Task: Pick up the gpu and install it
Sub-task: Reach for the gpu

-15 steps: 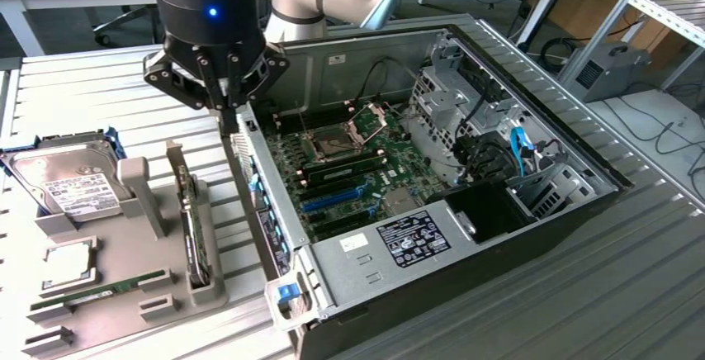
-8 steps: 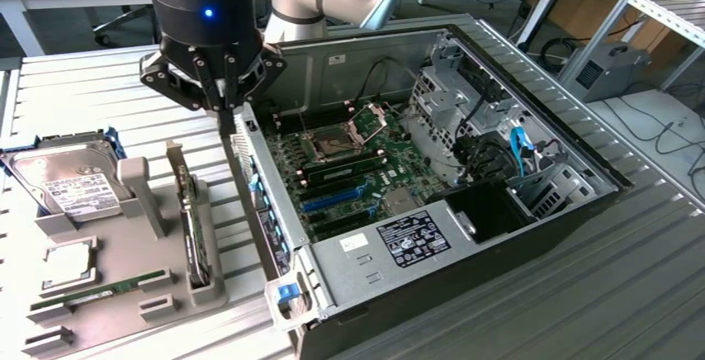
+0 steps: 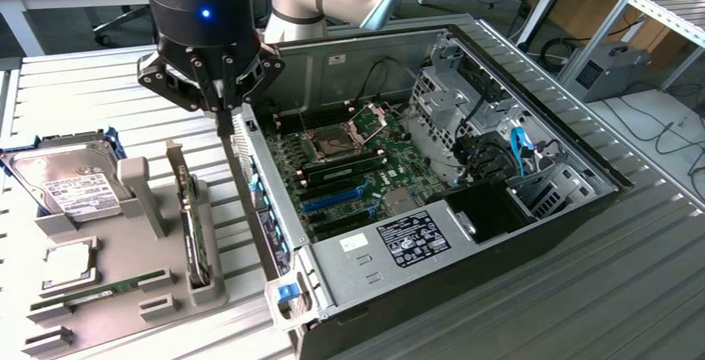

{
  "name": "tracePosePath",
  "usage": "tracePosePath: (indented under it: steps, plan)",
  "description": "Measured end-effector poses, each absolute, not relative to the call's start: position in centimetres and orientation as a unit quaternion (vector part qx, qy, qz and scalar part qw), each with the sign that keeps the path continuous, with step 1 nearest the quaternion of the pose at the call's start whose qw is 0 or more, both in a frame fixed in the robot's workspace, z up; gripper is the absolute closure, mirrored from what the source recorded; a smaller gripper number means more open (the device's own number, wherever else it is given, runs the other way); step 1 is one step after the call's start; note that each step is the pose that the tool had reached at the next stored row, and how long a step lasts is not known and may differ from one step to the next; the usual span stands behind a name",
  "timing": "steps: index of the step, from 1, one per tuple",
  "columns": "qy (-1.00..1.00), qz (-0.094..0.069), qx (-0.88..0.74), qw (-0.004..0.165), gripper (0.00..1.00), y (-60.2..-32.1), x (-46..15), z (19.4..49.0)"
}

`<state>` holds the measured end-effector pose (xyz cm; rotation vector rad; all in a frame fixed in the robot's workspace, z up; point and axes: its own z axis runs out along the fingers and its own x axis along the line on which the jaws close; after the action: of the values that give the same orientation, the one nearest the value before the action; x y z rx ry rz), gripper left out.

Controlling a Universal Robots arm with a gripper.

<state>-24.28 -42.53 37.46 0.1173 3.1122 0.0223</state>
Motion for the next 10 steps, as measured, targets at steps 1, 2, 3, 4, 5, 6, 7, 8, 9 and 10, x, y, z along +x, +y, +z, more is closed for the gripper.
tracePosePath:
  steps: [1, 2, 3, 4, 5, 6, 7, 8, 9, 10]
  plan:
    - [0.999, 0.007, 0.038, 0.014, 0.89, -42.53, -24.3, 37.45]
    - [0.999, 0.007, 0.038, 0.014, 0.89, -42.53, -24.32, 37.45]
    - [0.999, 0.006, 0.038, 0.014, 0.89, -42.53, -24.34, 37.44]
    - [0.999, 0.006, 0.038, 0.014, 0.89, -42.53, -24.36, 37.44]
    - [0.999, 0.006, 0.038, 0.014, 0.89, -42.53, -24.37, 37.44]
    - [0.999, 0.006, 0.038, 0.014, 0.89, -42.53, -24.39, 37.44]
    - [0.999, 0.005, 0.038, 0.014, 0.89, -42.53, -24.42, 37.43]
    - [0.999, 0.005, 0.038, 0.014, 0.89, -42.53, -24.44, 37.43]
    - [0.999, 0.005, 0.038, 0.014, 0.89, -42.53, -24.46, 37.42]
    - [0.999, 0.004, 0.038, 0.014, 0.89, -42.53, -24.51, 37.4]
